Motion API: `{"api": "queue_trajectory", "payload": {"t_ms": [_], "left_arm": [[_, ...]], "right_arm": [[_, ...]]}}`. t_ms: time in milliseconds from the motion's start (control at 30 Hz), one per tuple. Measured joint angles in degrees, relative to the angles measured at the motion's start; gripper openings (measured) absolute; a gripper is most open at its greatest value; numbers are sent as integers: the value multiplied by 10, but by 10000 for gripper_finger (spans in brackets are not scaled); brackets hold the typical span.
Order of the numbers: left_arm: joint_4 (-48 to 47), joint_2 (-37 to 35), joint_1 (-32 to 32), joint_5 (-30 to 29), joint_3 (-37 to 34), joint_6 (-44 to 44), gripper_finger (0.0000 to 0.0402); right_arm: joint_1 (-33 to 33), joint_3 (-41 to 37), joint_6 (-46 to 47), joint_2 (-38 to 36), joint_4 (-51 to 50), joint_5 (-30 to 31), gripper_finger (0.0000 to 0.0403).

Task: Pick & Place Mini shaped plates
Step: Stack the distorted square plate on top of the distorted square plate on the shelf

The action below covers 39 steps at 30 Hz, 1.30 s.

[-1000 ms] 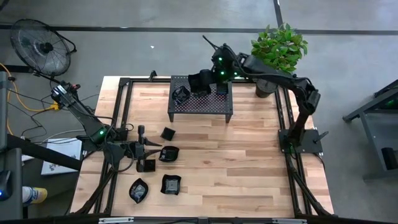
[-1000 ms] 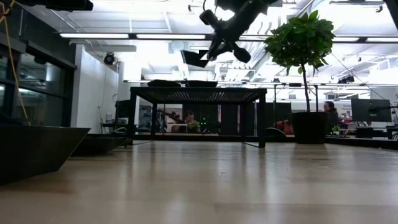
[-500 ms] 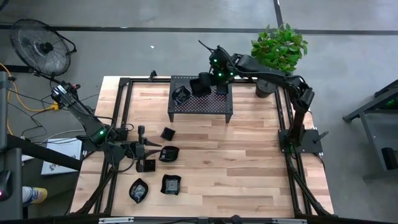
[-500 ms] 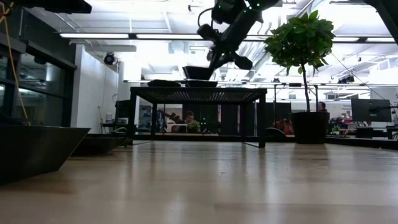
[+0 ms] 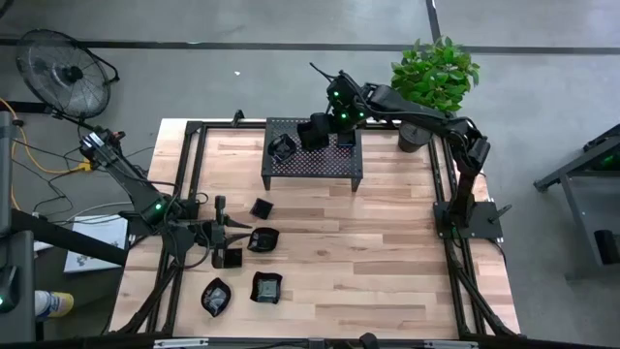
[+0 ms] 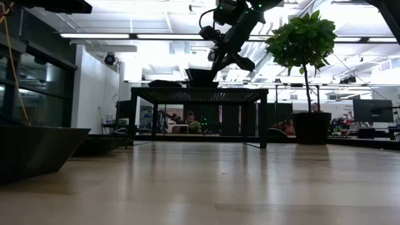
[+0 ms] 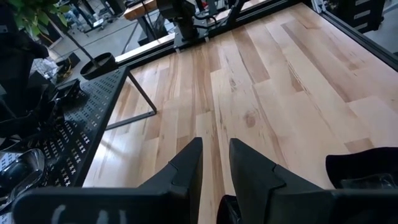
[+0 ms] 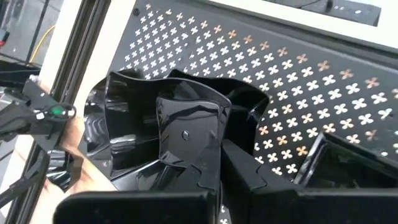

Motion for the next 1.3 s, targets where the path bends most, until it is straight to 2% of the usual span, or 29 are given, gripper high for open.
{"api": "queue_trajectory", "payload": {"t_ms": [300, 633, 833, 1300], "left_arm": [[0, 0, 0, 3, 0, 0, 76], [0, 0, 0, 9, 0, 0, 76], [0, 0, 0, 9, 0, 0, 76], [-1, 0, 0, 11, 0, -6, 76]], "right_arm": [[0, 0, 0, 0, 0, 10, 10], [0, 0, -4, -1, 0, 11, 80], [0, 0, -4, -1, 0, 10, 105], [12, 0, -71, -15, 7, 1, 108]]}}
